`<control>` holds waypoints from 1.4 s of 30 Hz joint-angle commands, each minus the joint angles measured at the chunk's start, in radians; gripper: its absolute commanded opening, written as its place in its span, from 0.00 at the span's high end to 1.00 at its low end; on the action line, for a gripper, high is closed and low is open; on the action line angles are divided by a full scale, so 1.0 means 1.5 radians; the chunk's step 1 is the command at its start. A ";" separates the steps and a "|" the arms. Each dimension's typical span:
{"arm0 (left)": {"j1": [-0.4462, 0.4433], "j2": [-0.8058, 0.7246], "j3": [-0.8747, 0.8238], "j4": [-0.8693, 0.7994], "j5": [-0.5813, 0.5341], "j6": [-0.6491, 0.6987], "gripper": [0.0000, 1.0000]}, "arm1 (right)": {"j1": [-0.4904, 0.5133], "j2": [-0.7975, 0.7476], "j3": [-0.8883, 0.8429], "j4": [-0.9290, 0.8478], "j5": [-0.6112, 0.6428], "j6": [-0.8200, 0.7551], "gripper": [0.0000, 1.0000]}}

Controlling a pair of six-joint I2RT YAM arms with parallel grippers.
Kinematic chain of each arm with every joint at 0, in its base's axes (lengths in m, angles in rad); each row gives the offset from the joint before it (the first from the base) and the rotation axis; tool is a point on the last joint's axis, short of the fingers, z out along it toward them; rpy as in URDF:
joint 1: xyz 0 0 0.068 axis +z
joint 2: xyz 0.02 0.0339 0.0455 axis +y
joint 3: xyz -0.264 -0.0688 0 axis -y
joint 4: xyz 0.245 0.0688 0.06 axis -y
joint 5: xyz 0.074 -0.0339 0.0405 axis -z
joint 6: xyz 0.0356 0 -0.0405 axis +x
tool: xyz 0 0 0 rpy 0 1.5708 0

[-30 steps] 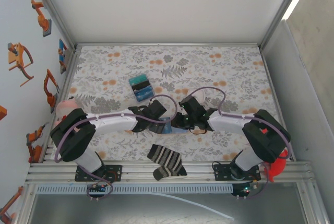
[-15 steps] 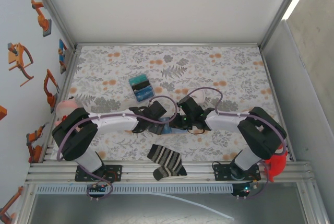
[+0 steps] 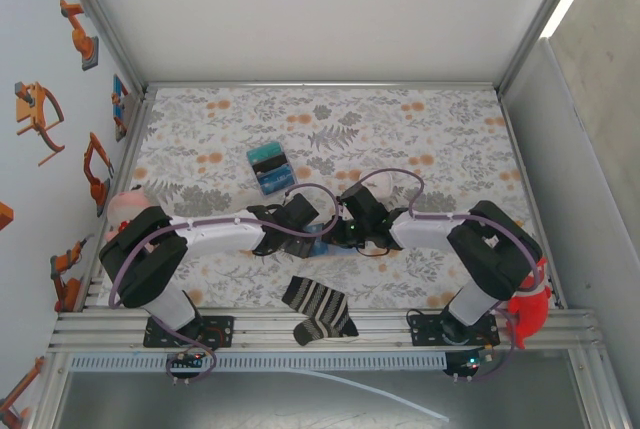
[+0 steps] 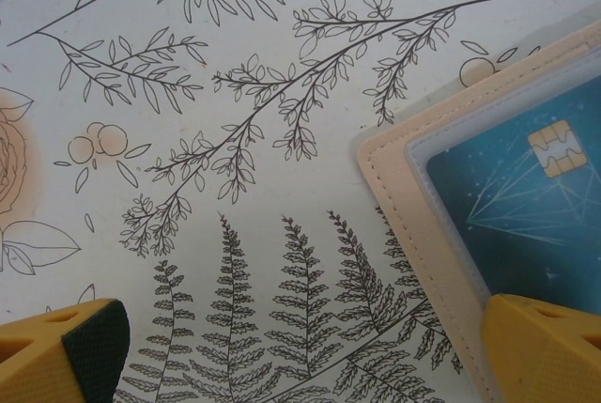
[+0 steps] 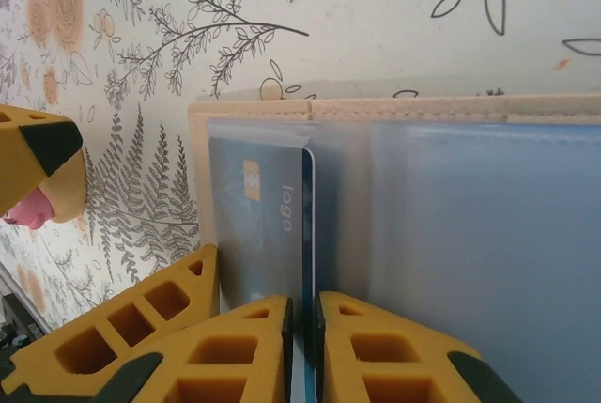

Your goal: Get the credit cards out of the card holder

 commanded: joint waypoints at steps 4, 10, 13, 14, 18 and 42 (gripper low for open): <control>0.004 0.015 -0.017 -0.023 0.008 -0.009 0.03 | 0.002 0.002 -0.030 0.105 -0.046 0.030 0.86; 0.004 0.018 -0.015 -0.027 0.008 -0.009 0.03 | -0.005 -0.004 -0.061 0.200 -0.080 0.056 0.83; 0.004 0.016 -0.015 -0.030 0.005 -0.008 0.03 | -0.010 0.000 -0.077 0.259 -0.106 0.071 0.76; 0.004 0.014 -0.014 -0.032 0.005 -0.007 0.03 | -0.012 0.003 -0.082 0.275 -0.110 0.076 0.76; 0.004 0.011 -0.011 -0.038 -0.001 -0.004 0.03 | -0.022 0.012 -0.101 0.314 -0.116 0.087 0.79; 0.005 0.024 0.013 -0.069 -0.025 0.004 0.03 | -0.071 0.006 -0.170 0.430 -0.150 0.119 0.81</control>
